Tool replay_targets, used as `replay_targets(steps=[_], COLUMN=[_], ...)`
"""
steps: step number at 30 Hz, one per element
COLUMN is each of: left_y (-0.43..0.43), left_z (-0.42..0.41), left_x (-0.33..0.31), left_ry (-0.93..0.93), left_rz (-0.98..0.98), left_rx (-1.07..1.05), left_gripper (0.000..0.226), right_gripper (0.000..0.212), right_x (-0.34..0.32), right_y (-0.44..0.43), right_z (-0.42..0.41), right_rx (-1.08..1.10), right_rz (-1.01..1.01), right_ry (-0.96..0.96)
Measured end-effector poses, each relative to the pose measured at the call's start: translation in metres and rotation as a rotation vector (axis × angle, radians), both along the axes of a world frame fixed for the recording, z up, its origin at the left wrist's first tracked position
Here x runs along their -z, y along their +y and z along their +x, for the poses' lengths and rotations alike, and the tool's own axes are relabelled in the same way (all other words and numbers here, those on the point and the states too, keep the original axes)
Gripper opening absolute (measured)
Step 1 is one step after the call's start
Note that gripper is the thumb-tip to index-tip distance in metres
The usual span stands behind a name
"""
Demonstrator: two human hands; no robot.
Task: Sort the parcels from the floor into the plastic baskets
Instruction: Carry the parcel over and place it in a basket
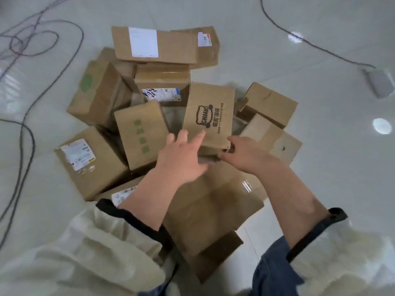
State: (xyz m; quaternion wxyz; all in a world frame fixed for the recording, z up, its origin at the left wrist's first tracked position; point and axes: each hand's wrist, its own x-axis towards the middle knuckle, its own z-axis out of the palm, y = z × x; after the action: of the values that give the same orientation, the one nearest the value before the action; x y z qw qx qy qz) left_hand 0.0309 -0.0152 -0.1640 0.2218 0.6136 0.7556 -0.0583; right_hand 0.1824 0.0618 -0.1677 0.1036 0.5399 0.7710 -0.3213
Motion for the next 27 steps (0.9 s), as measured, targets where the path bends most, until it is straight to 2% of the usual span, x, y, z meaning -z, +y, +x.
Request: replay_targets(steps=[5,8,13,15,21,24,27], left_y=[-0.014,-0.015,-0.028,-0.028,-0.021,-0.010,0.001], left_z=[-0.010,-0.013,-0.004,-0.001,0.003,0.002,-0.001], left_x=[0.017,0.028,0.036,0.036,0.030,0.020,0.003], left_ry=[-0.025,-0.079,-0.173,-0.176,-0.130,-0.077,-0.001], left_rz=[-0.246,-0.301,-0.509,-0.494,-0.435,-0.273,-0.022], left_rx=[-0.046,-0.106,-0.391,-0.397,-0.236,-0.177,-0.156], left_gripper=[0.084,0.086,0.087,0.083,0.075,0.072,0.068], right_gripper=[0.052,0.052,0.054,0.055,0.049,0.045,0.039], right_x=[0.022,0.028,0.029,0.030,0.022,0.009,-0.003], right_y=[-0.006,-0.006,-0.012,-0.013,-0.010,0.000,0.010], right_z=[0.012,0.003,-0.007,-0.007,-0.003,0.003,0.010], right_rx=[-0.040,-0.062,-0.088,-0.077,-0.018,0.144,0.335], right_rz=[-0.027,-0.010,0.029,0.023,0.007,0.087,0.173], right_ry=[-0.144,-0.184,-0.265,-0.273,-0.225,-0.120,0.027])
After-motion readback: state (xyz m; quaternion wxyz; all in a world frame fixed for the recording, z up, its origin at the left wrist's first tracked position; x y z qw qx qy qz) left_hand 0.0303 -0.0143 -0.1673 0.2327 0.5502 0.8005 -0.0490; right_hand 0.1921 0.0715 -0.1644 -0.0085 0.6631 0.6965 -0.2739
